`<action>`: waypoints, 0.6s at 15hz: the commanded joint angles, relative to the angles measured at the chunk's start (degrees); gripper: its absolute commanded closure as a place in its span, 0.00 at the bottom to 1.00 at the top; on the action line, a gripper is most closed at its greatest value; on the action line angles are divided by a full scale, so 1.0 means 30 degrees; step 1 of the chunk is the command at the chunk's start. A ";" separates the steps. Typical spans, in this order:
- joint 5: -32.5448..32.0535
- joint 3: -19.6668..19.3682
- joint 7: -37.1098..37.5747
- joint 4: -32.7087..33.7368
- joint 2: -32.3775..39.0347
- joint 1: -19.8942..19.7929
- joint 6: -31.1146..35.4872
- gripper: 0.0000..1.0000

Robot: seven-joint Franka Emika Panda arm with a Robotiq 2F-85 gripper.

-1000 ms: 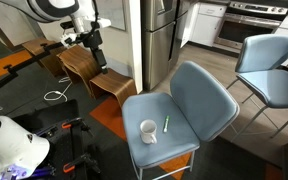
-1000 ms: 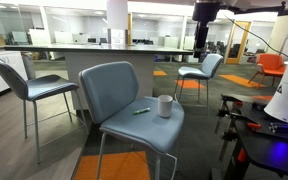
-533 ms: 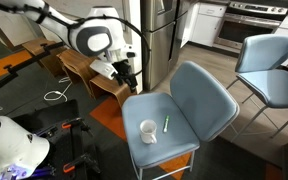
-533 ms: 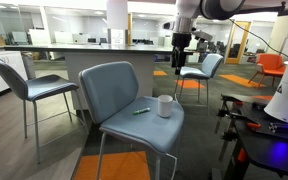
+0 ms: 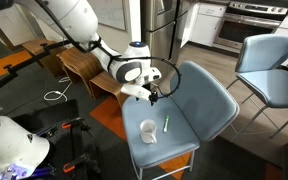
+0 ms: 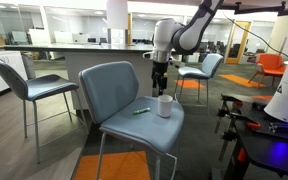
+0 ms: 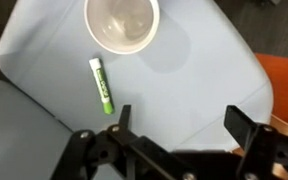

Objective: Pick the marker on the chair and put it in the mug

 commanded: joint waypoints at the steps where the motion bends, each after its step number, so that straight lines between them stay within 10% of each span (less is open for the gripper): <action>1: -0.0258 0.0557 -0.1765 0.3000 0.2942 -0.0681 -0.0010 0.00; 9: -0.0379 0.1476 -0.4854 0.9152 0.8724 -0.2285 -0.1159 0.00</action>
